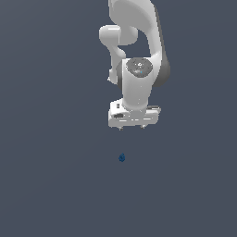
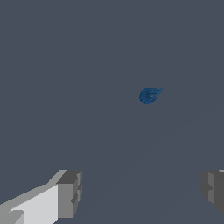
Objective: Pick up the object and move it to a goal position.
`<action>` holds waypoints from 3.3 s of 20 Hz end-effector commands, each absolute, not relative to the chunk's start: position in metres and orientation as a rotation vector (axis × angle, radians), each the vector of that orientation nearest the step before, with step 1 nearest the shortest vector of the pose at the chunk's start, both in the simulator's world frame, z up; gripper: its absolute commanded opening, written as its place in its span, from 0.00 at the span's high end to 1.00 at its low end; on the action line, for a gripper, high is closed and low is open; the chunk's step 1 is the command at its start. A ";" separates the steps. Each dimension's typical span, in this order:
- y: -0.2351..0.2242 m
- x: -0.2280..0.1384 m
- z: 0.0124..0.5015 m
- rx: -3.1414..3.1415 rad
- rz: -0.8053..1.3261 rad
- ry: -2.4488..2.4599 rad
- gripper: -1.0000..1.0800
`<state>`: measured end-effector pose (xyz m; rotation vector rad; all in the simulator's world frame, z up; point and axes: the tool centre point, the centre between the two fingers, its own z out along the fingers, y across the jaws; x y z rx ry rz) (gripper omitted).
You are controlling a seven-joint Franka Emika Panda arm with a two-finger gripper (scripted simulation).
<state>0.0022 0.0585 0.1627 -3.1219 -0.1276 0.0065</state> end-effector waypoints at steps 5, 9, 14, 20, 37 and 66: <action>0.067 0.003 0.164 -3.118 -0.002 -0.140 0.04; 0.066 0.005 0.163 -3.118 -0.002 -0.119 0.04; 0.061 0.014 0.157 -3.120 0.000 -0.033 0.04; 0.051 0.033 0.142 -3.118 0.003 0.153 0.04; 0.018 0.081 0.094 -3.066 0.000 0.680 0.04; 0.017 0.083 0.042 -3.063 0.000 0.700 1.00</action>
